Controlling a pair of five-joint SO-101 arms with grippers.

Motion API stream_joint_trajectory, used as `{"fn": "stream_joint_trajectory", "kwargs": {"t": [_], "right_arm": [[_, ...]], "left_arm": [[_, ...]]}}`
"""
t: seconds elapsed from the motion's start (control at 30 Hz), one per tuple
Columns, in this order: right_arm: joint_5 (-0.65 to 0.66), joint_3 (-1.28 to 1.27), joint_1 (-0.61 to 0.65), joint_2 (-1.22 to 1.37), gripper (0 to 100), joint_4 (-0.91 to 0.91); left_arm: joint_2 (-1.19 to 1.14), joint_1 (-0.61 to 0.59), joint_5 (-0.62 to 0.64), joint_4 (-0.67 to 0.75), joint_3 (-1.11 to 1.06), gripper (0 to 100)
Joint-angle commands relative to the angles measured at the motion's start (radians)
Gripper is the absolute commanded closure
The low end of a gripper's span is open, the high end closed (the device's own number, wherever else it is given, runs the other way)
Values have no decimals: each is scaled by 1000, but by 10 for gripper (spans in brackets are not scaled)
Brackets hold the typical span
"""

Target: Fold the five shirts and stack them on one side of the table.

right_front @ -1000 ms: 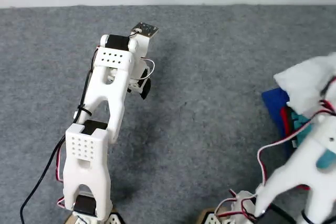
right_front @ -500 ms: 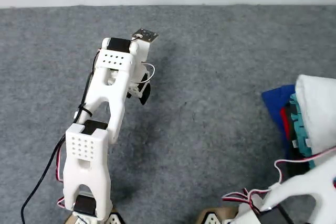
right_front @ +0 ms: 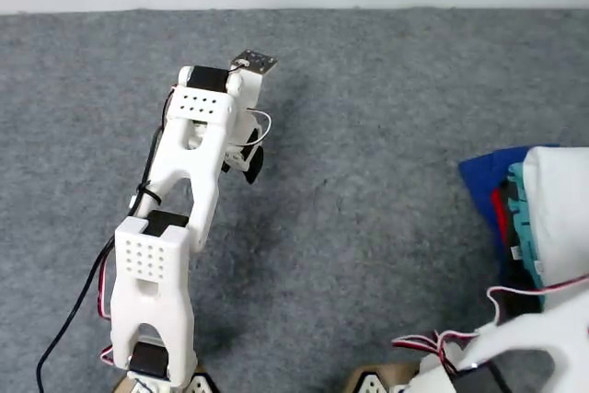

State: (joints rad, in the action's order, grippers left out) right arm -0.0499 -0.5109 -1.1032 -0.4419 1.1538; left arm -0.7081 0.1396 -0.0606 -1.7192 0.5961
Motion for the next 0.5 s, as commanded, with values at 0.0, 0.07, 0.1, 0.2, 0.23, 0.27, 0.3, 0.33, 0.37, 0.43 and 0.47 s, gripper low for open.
{"fn": "stream_joint_trajectory", "kwargs": {"t": [0.0,0.07,0.1,0.2,0.23,0.27,0.3,0.33,0.37,0.43,0.47], "right_arm": [[-21,115,-44,-105,786,87],[-23,175,-31,-166,786,134],[-23,196,-15,-199,786,143],[-52,215,74,-268,786,145],[-74,213,124,-280,786,136],[-86,207,179,-282,786,117],[-98,196,234,-282,786,90],[-104,178,286,-280,786,51],[-107,152,331,-271,786,4],[-129,100,394,-248,786,-101],[-138,69,406,-229,786,-162]], "left_arm": [[64,-9,-18,-5,4,831],[61,-12,-49,-5,1,831],[55,-18,-52,-5,-7,831],[23,-32,-52,-3,-10,831],[9,-38,-52,-3,-7,831],[0,-43,-54,-3,-7,831],[-12,-48,-54,-3,-5,831],[-21,-52,-54,-3,-5,832],[-32,-61,-54,-3,-5,832],[-54,-81,-54,-3,-5,833],[-63,-94,-54,-3,-5,833]]}}
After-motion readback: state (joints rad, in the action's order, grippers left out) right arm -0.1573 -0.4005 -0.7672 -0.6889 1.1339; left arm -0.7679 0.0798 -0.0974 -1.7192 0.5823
